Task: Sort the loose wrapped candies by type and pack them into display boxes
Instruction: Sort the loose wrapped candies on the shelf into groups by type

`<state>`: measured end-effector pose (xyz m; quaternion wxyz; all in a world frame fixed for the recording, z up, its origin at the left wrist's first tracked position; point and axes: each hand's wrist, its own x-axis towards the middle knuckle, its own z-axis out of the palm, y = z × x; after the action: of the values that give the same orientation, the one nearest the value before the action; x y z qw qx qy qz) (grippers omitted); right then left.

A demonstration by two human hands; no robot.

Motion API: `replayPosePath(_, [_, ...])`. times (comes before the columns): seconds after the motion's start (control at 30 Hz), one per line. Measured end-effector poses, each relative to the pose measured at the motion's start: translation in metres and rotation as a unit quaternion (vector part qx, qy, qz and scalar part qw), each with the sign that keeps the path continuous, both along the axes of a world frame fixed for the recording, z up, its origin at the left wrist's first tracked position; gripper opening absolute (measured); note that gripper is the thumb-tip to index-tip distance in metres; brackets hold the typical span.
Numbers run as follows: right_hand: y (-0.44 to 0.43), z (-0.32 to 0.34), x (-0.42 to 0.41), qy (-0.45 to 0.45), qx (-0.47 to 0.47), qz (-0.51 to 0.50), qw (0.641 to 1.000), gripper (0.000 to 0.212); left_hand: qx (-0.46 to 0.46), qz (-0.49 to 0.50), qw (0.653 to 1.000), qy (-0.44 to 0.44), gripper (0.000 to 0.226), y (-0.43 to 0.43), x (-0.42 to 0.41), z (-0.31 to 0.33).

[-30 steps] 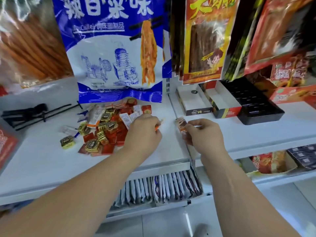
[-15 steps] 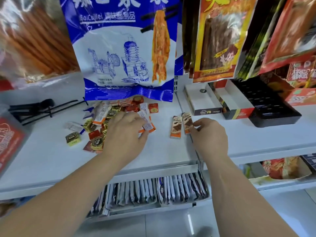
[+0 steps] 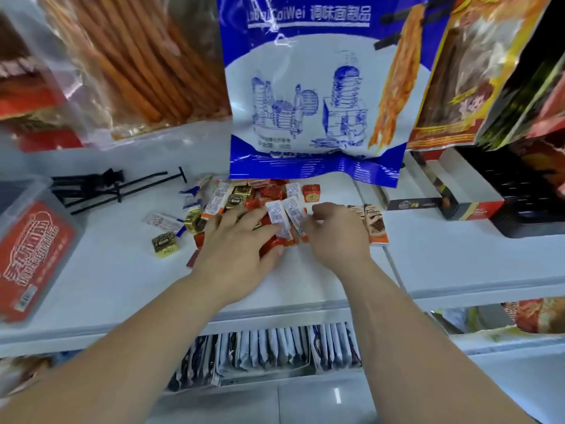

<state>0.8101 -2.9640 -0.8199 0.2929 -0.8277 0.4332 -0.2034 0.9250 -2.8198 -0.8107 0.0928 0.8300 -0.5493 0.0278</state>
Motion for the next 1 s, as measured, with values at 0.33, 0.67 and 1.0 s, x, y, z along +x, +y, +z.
replayPosePath(0.33, [0.002,-0.010,0.015,-0.012,-0.003,-0.012,1.000,0.045,-0.039,0.088,0.994,0.058,0.048,-0.031,0.009,0.010])
replayPosePath(0.67, [0.001,-0.009,0.017,0.097,-0.029,0.022,0.995,0.035,-0.038,0.155,0.979,0.130,0.052,-0.041,0.013,0.018])
replayPosePath(1.0, [0.003,-0.008,0.034,-0.065,0.093,-0.029,0.993,0.021,-0.215,0.182,0.908,0.311,0.019,-0.020,0.011,0.031])
